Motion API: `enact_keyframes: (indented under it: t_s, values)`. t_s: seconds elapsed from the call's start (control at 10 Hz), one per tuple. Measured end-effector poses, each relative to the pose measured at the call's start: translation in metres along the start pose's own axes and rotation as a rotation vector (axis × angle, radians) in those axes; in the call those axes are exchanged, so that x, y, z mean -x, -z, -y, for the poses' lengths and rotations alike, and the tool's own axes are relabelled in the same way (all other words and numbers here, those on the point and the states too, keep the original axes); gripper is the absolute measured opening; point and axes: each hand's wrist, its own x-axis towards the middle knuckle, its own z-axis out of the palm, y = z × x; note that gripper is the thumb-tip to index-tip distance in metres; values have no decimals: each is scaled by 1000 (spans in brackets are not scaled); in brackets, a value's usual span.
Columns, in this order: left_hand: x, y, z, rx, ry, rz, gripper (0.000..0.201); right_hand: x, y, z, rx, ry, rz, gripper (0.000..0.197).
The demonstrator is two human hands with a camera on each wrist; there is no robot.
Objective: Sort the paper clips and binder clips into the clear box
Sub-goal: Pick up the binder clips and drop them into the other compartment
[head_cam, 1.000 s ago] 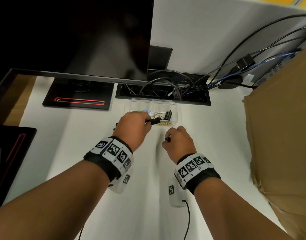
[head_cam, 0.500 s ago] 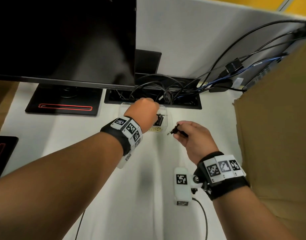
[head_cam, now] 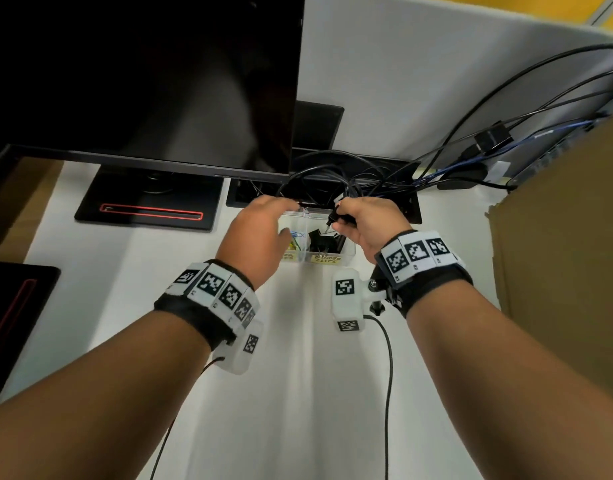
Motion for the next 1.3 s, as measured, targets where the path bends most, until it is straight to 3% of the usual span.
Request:
enact_keyframes:
  t_s: [0.1,0.2,0.3,0.4,0.5,0.7,0.8,0.9,1.0,1.1,1.2,1.3]
  values:
    - [12,10,13,-10,7,-28,37,0,-2,0,177,-5,45,34]
    - [22,14,24,12,52,-36,33,8,-8,-7,372,-12,51,33]
    - [30,21,31,43,105,-44,35,-3,-13,-18,216,-59,-38,25]
    - [35,31,41,42,176,-58,37,-1,-12,-18,432,-30,6,10]
    - [39,39,58,9,226,-62,38,2,-8,-12,543,3,15,12]
    - [48,40,88,-168,176,77,27,16,0,-15,687,191,-127,19]
    - [42,33,92,-234,112,178,31,36,-6,-24,887,448,-231,17]
    - [36,32,90,-282,11,382,53,64,-28,-42,917,647,-147,15]
    - [34,34,92,-323,-41,513,63,80,-55,-79,1041,665,162,14]
    - [36,39,94,-291,-89,541,52,87,-80,-115,1210,584,340,21]
    - [37,45,96,-240,-177,574,41,82,-90,-132,1337,553,334,28]
    - [40,47,100,-286,-231,574,44,76,-86,-135,1363,547,336,29]
